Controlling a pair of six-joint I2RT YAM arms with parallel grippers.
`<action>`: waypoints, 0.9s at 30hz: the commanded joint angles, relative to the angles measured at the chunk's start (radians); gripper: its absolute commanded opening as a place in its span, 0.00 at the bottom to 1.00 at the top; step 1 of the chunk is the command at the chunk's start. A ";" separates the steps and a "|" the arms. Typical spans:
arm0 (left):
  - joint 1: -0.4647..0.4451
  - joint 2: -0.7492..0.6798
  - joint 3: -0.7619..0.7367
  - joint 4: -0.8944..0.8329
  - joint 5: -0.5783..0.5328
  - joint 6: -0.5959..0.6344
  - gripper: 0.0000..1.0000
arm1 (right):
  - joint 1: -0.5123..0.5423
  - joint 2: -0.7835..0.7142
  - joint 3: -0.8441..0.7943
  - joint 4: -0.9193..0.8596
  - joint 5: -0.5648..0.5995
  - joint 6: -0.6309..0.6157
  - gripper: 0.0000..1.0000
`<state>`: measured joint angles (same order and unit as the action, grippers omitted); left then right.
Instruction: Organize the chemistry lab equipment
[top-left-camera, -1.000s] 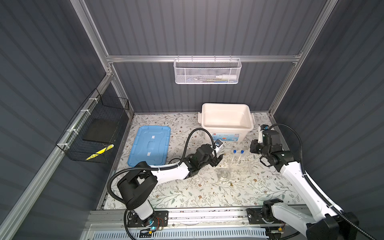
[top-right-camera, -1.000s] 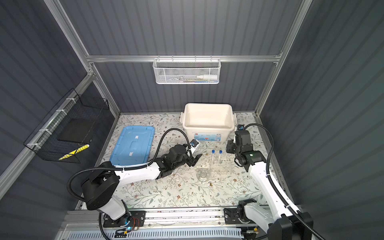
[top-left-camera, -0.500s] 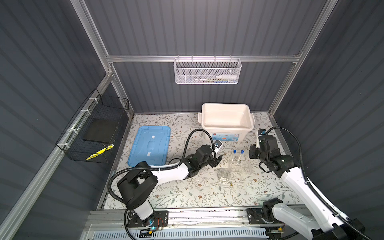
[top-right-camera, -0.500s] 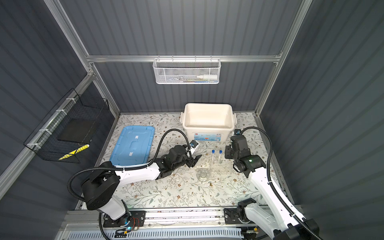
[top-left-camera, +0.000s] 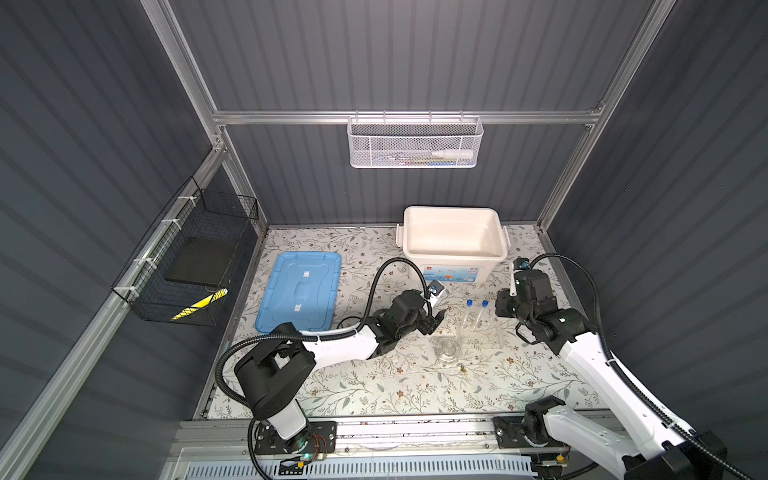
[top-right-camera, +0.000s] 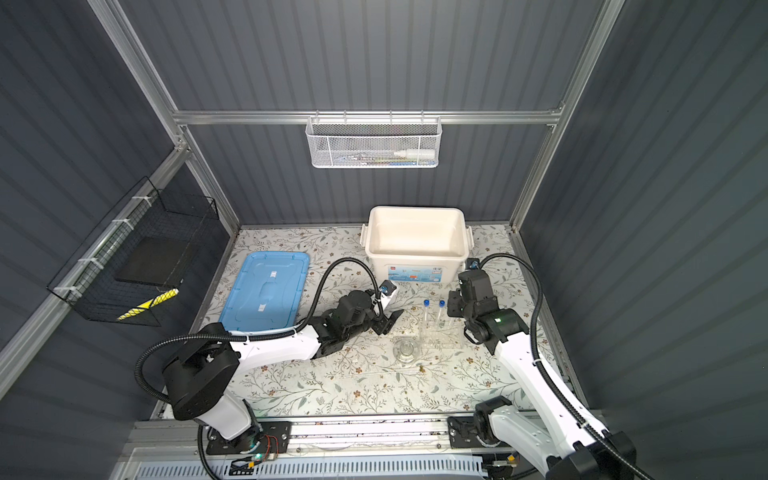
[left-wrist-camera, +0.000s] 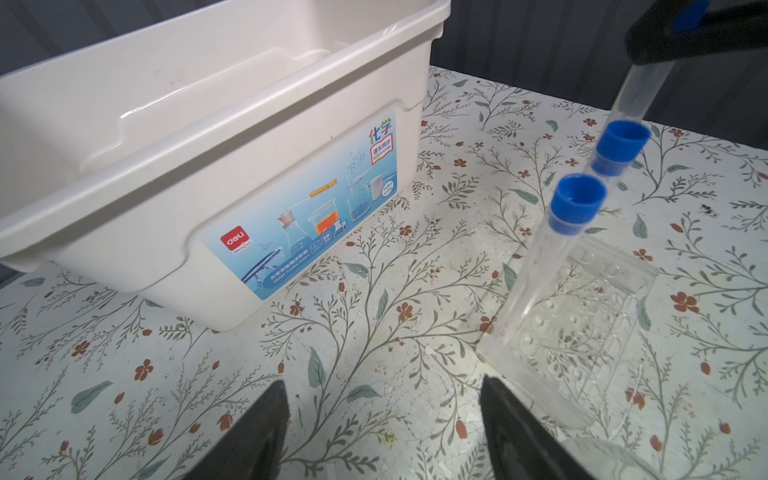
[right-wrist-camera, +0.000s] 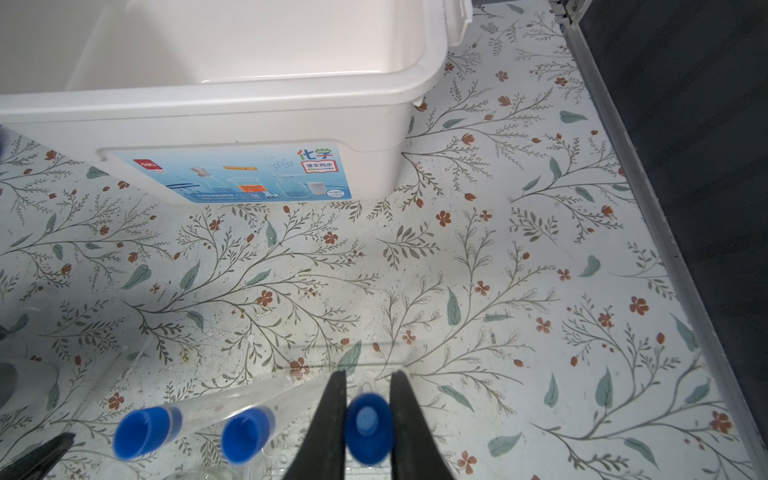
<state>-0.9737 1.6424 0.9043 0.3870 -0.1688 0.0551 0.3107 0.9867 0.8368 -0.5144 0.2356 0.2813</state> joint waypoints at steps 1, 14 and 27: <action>-0.003 0.006 -0.009 -0.001 0.002 -0.018 0.75 | 0.010 -0.002 -0.016 0.008 0.005 0.013 0.17; -0.003 0.010 -0.008 -0.001 0.002 -0.021 0.75 | 0.036 0.027 -0.022 -0.011 0.058 -0.001 0.18; -0.003 0.013 -0.008 -0.002 0.002 -0.024 0.75 | 0.082 0.034 -0.036 0.008 0.097 0.007 0.20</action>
<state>-0.9737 1.6455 0.9035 0.3866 -0.1684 0.0441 0.3843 1.0183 0.8116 -0.5087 0.3019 0.2852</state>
